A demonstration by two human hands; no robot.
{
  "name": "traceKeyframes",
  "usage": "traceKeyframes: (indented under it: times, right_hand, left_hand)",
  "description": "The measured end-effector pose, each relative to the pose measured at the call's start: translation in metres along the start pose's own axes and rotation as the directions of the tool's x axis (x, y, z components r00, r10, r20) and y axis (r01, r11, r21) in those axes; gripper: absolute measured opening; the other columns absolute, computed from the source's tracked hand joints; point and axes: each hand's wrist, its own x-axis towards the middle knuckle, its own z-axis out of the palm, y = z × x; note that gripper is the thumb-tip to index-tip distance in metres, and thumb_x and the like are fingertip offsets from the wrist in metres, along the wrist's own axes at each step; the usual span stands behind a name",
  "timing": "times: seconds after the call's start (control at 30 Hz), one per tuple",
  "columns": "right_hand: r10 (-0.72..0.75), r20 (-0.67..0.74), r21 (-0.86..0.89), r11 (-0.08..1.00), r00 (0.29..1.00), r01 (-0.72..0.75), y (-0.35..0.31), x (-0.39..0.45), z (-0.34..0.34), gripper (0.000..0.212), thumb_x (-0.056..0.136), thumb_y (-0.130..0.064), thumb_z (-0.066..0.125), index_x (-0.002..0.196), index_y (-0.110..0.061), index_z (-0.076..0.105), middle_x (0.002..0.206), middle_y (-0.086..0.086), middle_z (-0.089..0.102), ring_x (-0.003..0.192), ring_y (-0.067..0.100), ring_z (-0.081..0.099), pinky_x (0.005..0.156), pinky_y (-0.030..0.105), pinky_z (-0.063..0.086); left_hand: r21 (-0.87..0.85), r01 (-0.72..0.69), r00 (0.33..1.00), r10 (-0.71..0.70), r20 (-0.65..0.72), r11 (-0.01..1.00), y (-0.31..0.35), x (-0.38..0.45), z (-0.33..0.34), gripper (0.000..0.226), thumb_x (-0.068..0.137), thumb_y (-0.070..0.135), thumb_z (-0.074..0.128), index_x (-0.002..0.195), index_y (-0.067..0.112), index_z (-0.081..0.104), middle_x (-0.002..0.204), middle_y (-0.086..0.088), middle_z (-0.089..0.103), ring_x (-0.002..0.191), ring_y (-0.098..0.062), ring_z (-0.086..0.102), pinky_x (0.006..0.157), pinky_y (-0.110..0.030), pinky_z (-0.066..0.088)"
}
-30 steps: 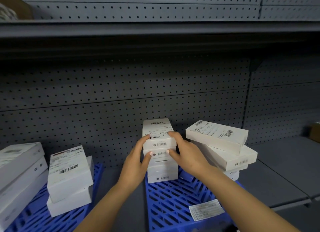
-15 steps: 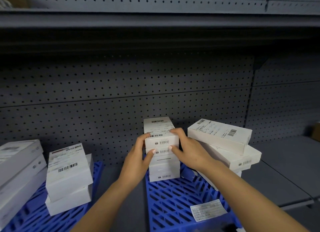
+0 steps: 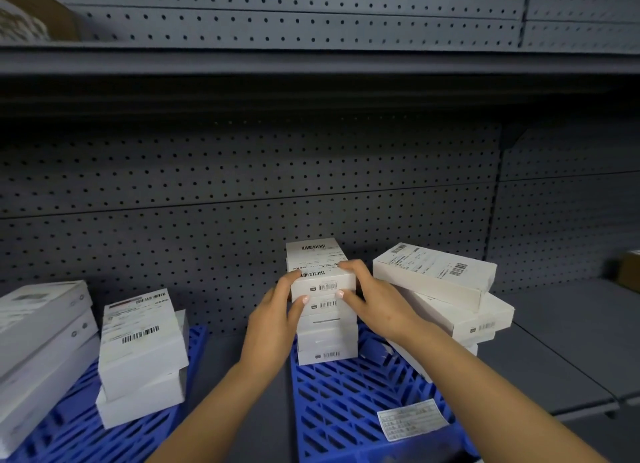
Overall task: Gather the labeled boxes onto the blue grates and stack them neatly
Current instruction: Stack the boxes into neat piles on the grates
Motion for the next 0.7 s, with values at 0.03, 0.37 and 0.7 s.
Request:
traceKeyframes:
  times: [0.03,0.37,0.7]
  right_hand:
    - [0.006,0.003,0.011,1.000,1.000,-0.006,0.000,0.000,0.001,0.041,0.096,-0.037,0.047,0.133,-0.036,0.028,0.086,0.005,0.065,0.076,0.015,0.060,0.075,0.040,0.051]
    - [0.186,0.061,0.126,0.973,0.981,-0.193,0.027,-0.022,0.025,0.092,0.092,-0.028,0.058,0.147,-0.035,-0.015,0.132,0.011,0.056,0.110,0.027,0.059,0.090,0.040,0.052]
    - [0.235,0.193,0.169,0.948,0.952,-0.269,0.038,-0.020,0.046,0.042,0.088,-0.031,0.064,0.128,-0.024,0.053,0.124,-0.008,0.061,0.112,0.008,0.055,0.097,0.027,0.045]
  left_hand:
    - [0.029,-0.003,1.000,0.003,0.005,1.000,0.000,0.001,-0.001,0.042,0.095,0.039,0.050,0.134,0.036,0.037,0.122,0.004,0.057,0.094,-0.007,0.057,0.075,-0.024,0.047]
    - [0.029,0.215,0.928,-0.213,0.304,0.976,-0.031,-0.032,0.015,0.099,0.084,0.057,0.058,0.151,0.026,-0.008,0.144,0.002,0.045,0.119,-0.013,0.051,0.091,-0.026,0.047]
    - [-0.013,0.166,0.953,-0.157,0.259,0.986,-0.025,-0.040,0.026,0.048,0.098,0.040,0.041,0.144,0.031,0.030,0.130,0.009,0.057,0.106,-0.009,0.059,0.083,-0.021,0.049]
